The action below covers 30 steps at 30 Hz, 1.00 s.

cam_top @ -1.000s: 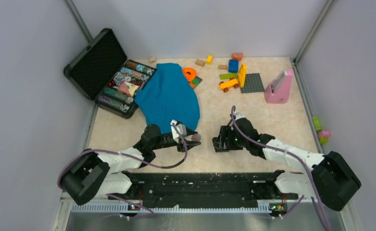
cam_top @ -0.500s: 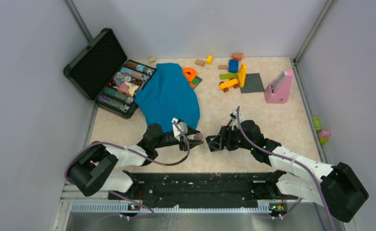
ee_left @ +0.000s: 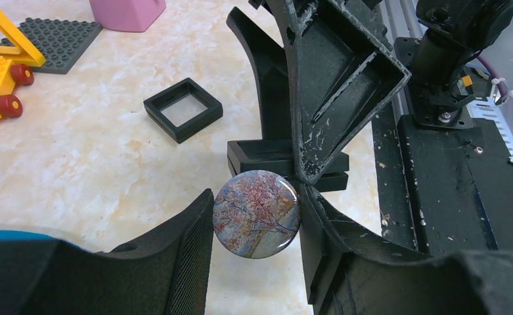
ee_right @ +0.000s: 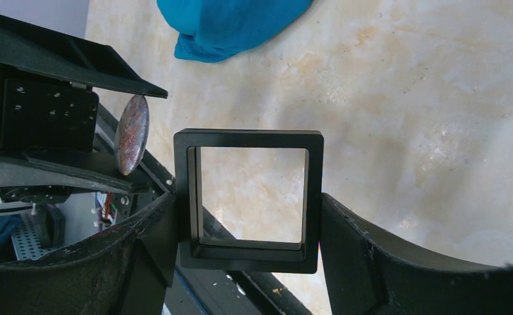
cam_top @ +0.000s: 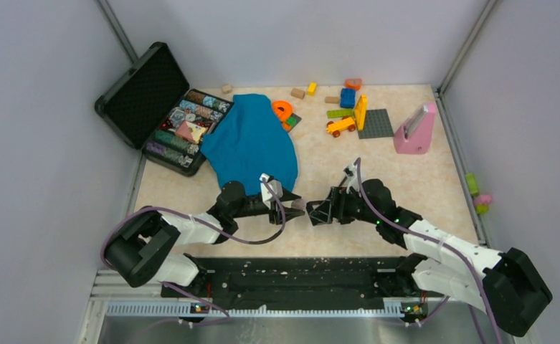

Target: Remove the brooch from the garment

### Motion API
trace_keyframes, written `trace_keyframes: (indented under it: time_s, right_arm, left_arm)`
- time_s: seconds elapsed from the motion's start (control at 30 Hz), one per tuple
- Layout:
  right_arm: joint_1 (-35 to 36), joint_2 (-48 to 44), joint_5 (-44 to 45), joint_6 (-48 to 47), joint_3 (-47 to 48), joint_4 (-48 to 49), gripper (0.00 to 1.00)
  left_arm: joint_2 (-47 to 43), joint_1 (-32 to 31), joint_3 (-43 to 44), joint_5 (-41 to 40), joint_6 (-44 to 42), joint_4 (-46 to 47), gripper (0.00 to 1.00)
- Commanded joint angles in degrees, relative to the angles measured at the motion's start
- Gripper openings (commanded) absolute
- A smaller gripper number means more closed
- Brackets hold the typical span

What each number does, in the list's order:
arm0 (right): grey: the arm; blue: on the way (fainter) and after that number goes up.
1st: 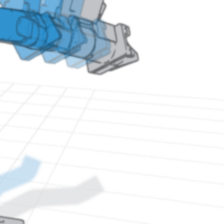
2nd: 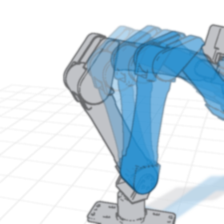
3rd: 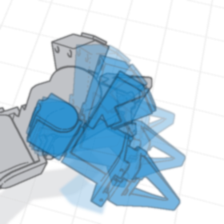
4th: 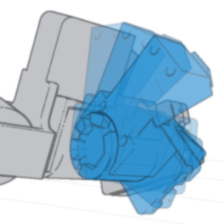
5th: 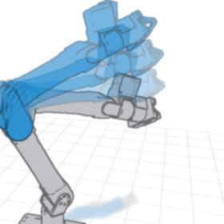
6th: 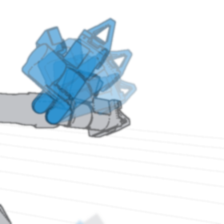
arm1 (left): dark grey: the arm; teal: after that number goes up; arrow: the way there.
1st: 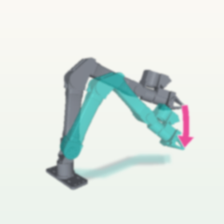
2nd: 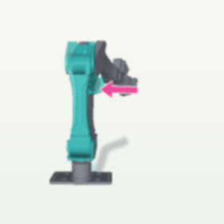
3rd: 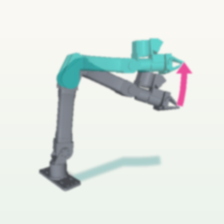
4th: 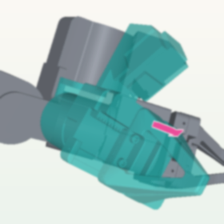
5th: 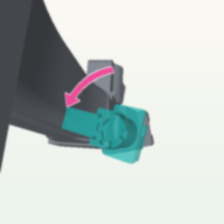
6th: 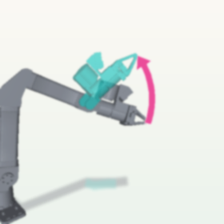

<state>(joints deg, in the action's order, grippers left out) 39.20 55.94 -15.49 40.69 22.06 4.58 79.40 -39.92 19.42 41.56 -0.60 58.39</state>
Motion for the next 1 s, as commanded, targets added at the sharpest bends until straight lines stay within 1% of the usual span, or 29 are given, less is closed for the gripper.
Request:
trace_keyframes:
  time_s: [0.0,0.4,0.53,0.7,0.97]
  right_arm:
    - [-0.18,-2.37,0.3,0.18,2.17,-0.18,0.57]
    - [-0.18,-3.02,-2.88,0.52,3.21,-0.62,0.56]
    - [-0.18,-3.0,-3.25,0.62,3.35,-0.76,0.56]
    - [-0.18,-3.73,-2.66,0.89,4.06,-1.87,0.56]
    - [-0.39,-6.07,-0.05,0.46,5.59,-5.61,0.53]
  left_arm:
    - [-0.23,-0.25,2.15,1.55,-1.27,-0.76,0.31]
    - [0.18,-0.64,3.43,1.95,-3.25,-4.44,0.3]
    - [-0.08,-1.6,4.51,1.53,-6.23,-8.48,0.3]
    - [-0.34,-2.78,5.62,0.17,-9.25,-12.97,0.28]
    - [-0.37,-2.92,6.28,-1.37,-10.44,-15.66,0.27]
